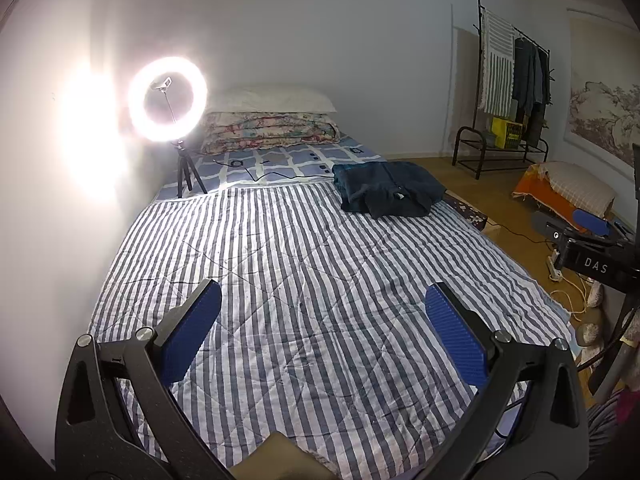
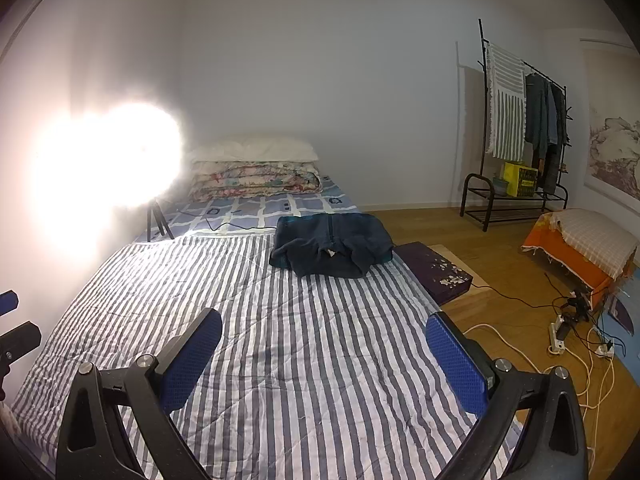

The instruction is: Fold large clothes

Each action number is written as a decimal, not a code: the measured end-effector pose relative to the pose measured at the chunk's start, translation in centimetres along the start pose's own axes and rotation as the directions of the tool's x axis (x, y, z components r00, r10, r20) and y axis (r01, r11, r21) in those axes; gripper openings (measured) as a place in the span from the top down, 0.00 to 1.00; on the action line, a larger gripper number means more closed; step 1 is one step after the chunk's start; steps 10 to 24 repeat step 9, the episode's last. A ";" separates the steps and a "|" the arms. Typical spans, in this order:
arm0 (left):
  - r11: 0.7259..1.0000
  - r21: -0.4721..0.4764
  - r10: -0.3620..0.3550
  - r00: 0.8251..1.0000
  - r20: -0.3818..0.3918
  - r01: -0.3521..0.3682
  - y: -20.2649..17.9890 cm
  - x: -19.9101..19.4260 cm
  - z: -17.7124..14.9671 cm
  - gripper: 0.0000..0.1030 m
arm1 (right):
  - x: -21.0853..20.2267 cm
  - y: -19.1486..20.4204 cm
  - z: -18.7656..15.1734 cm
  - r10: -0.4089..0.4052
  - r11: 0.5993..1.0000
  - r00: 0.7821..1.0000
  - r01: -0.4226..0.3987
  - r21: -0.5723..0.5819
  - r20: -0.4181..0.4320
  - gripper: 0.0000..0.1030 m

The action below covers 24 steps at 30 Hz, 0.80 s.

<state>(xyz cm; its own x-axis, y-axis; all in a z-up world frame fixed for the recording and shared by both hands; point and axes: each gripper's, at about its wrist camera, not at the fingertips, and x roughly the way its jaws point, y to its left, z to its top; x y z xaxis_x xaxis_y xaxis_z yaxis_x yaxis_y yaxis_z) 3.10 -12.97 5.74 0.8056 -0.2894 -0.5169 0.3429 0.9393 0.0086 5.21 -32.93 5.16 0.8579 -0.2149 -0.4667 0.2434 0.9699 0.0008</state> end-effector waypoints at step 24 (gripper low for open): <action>1.000 0.017 0.021 1.000 0.020 -0.021 0.1 -0.3 -0.2 0.00 | -0.1 0.2 -0.1 0.004 1.000 1.000 -0.004 -0.004 -0.004 0.00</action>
